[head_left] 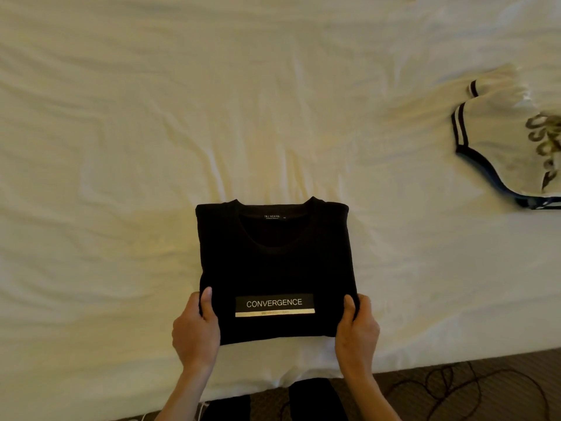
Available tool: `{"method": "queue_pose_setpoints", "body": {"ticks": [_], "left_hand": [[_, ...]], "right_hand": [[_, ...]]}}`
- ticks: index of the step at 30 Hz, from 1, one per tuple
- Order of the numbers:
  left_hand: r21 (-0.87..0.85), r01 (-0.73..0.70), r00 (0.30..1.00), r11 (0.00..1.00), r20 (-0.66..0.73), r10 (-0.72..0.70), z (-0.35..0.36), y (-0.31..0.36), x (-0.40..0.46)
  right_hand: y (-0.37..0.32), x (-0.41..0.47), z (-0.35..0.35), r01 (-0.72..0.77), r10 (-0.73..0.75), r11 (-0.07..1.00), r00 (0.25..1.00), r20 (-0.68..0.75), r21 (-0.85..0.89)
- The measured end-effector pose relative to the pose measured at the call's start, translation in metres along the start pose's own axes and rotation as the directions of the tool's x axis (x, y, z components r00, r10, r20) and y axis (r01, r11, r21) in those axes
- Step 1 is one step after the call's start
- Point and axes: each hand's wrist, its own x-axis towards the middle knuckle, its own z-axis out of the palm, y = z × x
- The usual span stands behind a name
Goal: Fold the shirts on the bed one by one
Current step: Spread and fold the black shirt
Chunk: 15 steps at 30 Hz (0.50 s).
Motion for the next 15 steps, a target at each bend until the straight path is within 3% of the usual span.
{"method": "queue_pose_setpoints", "body": {"ticks": [2, 3, 4, 6, 8, 10, 13, 15], "left_hand": [[0.137, 0.005, 0.994, 0.991, -0.110, 0.010, 0.008, 0.008, -0.006], [0.157, -0.032, 0.989, 0.987, -0.135, 0.053, 0.013, 0.016, -0.011], [0.166, -0.116, 0.985, 0.979, -0.109, 0.135, 0.020, 0.025, -0.016], [0.216, -0.331, 0.944, 0.919, 0.092, 0.318, 0.037, 0.032, -0.024], [0.315, -0.474, 0.875, 0.823, 0.270, 0.401, 0.051, 0.024, -0.012], [0.399, -0.525, 0.847, 0.752, 0.331, 0.416, 0.054, 0.012, 0.012], [0.455, -0.498, 0.863, 0.738, 0.342, 0.371, 0.049, 0.002, 0.034], [0.490, -0.352, 0.931, 0.797, 0.267, 0.248, 0.043, 0.001, 0.043]], "right_hand": [[-0.006, -0.011, 0.006, 0.144, -0.195, 0.942, 0.970, -0.144, -0.304], [-0.010, -0.018, 0.011, 0.254, -0.318, 0.890, 0.941, -0.116, -0.378], [-0.013, -0.024, 0.019, 0.386, -0.426, 0.827, 0.905, -0.007, -0.409], [-0.013, -0.025, 0.036, 0.621, -0.554, 0.644, 0.781, 0.288, -0.447], [-0.010, -0.001, 0.045, 0.721, -0.546, 0.472, 0.691, 0.473, -0.508], [-0.011, 0.032, 0.044, 0.736, -0.502, 0.411, 0.676, 0.540, -0.538], [-0.014, 0.057, 0.041, 0.719, -0.456, 0.440, 0.695, 0.556, -0.538], [-0.017, 0.061, 0.039, 0.656, -0.428, 0.484, 0.755, 0.497, -0.579]]}}
